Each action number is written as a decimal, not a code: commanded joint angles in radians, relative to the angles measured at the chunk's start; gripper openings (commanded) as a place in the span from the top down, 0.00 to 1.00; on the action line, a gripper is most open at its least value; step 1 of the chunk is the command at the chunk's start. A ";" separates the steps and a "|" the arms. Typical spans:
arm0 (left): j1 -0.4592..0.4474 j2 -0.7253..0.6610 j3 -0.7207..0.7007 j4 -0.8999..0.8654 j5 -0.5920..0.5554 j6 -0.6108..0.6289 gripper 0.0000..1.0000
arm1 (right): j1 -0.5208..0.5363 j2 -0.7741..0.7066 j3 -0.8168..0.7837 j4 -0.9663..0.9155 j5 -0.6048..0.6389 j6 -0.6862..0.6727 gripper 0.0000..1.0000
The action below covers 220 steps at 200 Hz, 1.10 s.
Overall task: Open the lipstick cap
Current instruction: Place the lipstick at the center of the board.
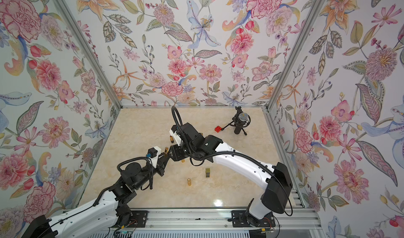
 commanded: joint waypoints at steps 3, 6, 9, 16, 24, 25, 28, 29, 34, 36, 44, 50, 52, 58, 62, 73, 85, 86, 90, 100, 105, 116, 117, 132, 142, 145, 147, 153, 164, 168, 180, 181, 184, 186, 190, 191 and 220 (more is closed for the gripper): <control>0.010 0.010 0.032 0.012 0.033 0.014 0.92 | 0.002 0.043 0.056 0.021 0.016 -0.015 0.55; 0.010 0.011 0.032 0.010 0.034 0.014 0.92 | 0.002 0.046 0.060 0.022 0.015 -0.015 0.55; 0.010 0.013 0.033 0.009 0.036 0.015 0.92 | 0.003 0.050 0.065 0.022 0.014 -0.015 0.55; 0.010 0.016 0.036 0.006 0.036 0.017 0.92 | 0.005 0.057 0.074 0.022 0.013 -0.016 0.54; 0.010 0.018 0.038 0.004 0.037 0.019 0.92 | 0.006 0.065 0.082 0.022 0.016 -0.018 0.54; 0.010 0.019 0.038 0.004 0.037 0.019 0.92 | 0.007 0.066 0.083 0.022 0.017 -0.018 0.55; 0.010 0.018 0.039 0.005 0.036 0.019 0.92 | 0.006 0.069 0.085 0.021 0.019 -0.019 0.55; 0.010 0.018 0.040 0.005 0.037 0.019 0.92 | 0.005 0.070 0.085 0.022 0.021 -0.019 0.54; 0.010 0.018 0.040 0.006 0.038 0.020 0.92 | 0.005 0.073 0.088 0.022 0.026 -0.019 0.55; 0.009 0.018 0.040 0.007 0.038 0.020 0.92 | 0.005 0.074 0.089 0.023 0.028 -0.018 0.55; 0.011 0.019 0.040 0.010 0.043 0.022 0.92 | 0.005 0.081 0.095 0.021 0.030 -0.022 0.57; 0.010 0.020 0.040 0.008 0.041 0.024 0.92 | 0.005 0.084 0.098 0.022 0.030 -0.021 0.58; 0.011 0.020 0.040 0.008 0.041 0.024 0.91 | 0.004 0.084 0.099 0.021 0.029 -0.022 0.59; 0.010 0.022 0.041 0.006 0.040 0.026 0.92 | 0.005 0.086 0.101 0.023 0.030 -0.021 0.60; 0.009 0.024 0.041 0.006 0.040 0.027 0.92 | 0.006 0.086 0.103 0.023 0.027 -0.022 0.61; 0.009 0.025 0.041 0.003 0.041 0.028 0.92 | 0.006 0.088 0.104 0.023 0.026 -0.023 0.62; 0.010 0.026 0.040 0.006 0.043 0.028 0.92 | 0.006 0.089 0.103 0.024 0.020 -0.025 0.64; 0.009 0.026 0.040 0.006 0.043 0.029 0.92 | 0.006 0.090 0.103 0.023 0.019 -0.025 0.64; 0.010 0.026 0.040 0.006 0.045 0.030 0.92 | 0.005 0.090 0.105 0.023 0.017 -0.024 0.65; 0.010 0.027 0.040 0.004 0.043 0.029 0.92 | 0.006 0.090 0.106 0.023 0.015 -0.024 0.66; 0.009 0.026 0.038 0.003 0.043 0.029 0.92 | 0.006 0.092 0.108 0.025 0.015 -0.023 0.67; 0.010 0.024 0.035 0.006 0.040 0.027 0.92 | 0.006 0.094 0.111 0.025 0.010 -0.025 0.68; 0.010 0.024 0.035 0.006 0.040 0.027 0.92 | 0.007 0.095 0.111 0.026 0.009 -0.025 0.68; 0.011 0.022 0.034 0.006 0.043 0.027 0.92 | 0.007 0.104 0.113 0.025 0.001 -0.026 0.68; 0.010 0.023 0.035 0.006 0.043 0.027 0.92 | 0.007 0.107 0.113 0.026 0.000 -0.026 0.69; 0.010 0.023 0.035 0.006 0.042 0.027 0.92 | 0.007 0.107 0.114 0.025 0.001 -0.025 0.69; 0.010 0.023 0.035 0.006 0.043 0.027 0.92 | 0.006 0.107 0.114 0.025 0.000 -0.025 0.69; 0.010 0.023 0.036 0.005 0.044 0.027 0.92 | 0.006 0.108 0.114 0.025 0.000 -0.028 0.69; 0.010 0.024 0.037 0.005 0.044 0.027 0.92 | 0.008 0.112 0.116 0.025 0.002 -0.028 0.70; 0.010 0.023 0.038 0.004 0.045 0.028 0.92 | 0.008 0.111 0.116 0.025 0.002 -0.029 0.71; 0.009 0.024 0.040 0.003 0.046 0.030 0.92 | 0.007 0.110 0.117 0.025 0.004 -0.030 0.75; 0.009 0.025 0.040 0.003 0.045 0.030 0.92 | 0.006 0.110 0.117 0.025 0.005 -0.031 0.75; 0.010 0.025 0.041 0.004 0.045 0.032 0.92 | 0.006 0.110 0.117 0.025 0.006 -0.029 0.75; 0.010 0.025 0.041 0.003 0.045 0.031 0.92 | 0.006 0.109 0.117 0.026 0.008 -0.029 0.75; 0.010 0.027 0.041 0.003 0.045 0.032 0.92 | 0.007 0.109 0.117 0.026 0.008 -0.030 0.75; 0.009 0.028 0.041 0.004 0.045 0.033 0.92 | 0.006 0.109 0.117 0.025 0.007 -0.029 0.75; 0.010 0.034 0.044 0.006 0.044 0.032 0.92 | 0.006 0.107 0.119 0.025 0.003 -0.029 0.77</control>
